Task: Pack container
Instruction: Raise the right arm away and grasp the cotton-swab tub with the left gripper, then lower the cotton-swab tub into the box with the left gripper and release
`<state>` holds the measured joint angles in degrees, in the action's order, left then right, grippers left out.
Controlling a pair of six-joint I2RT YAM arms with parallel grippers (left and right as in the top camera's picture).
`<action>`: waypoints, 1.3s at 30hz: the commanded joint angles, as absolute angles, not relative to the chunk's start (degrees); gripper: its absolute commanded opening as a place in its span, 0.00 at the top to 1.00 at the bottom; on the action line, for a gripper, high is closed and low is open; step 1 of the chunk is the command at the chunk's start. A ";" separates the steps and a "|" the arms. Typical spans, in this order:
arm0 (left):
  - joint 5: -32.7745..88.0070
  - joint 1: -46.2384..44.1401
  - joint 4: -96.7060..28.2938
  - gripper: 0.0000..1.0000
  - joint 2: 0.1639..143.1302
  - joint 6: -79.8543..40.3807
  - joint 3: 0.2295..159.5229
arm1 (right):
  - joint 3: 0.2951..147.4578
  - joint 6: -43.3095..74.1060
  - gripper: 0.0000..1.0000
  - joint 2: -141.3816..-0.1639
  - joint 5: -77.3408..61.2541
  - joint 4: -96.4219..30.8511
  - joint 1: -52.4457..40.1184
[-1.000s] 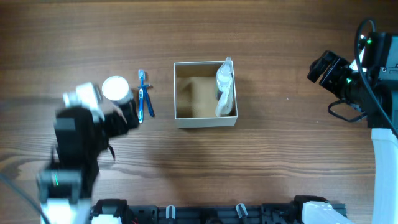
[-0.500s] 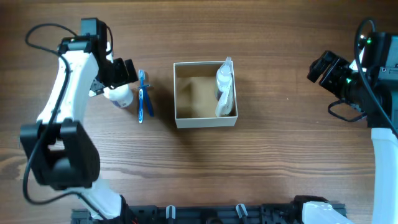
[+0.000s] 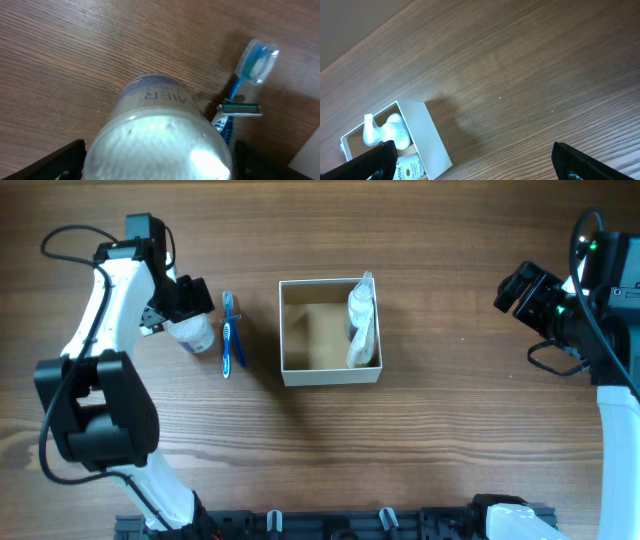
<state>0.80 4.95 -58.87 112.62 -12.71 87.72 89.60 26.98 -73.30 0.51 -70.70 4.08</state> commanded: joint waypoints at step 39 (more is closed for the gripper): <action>2.07 -28.71 -55.79 0.35 117.38 -16.95 98.04 | 89.89 27.14 0.00 -73.67 1.87 -70.59 4.25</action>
<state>3.64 -28.77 -56.95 115.15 -14.76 97.89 89.60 26.98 -73.30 0.51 -70.70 4.08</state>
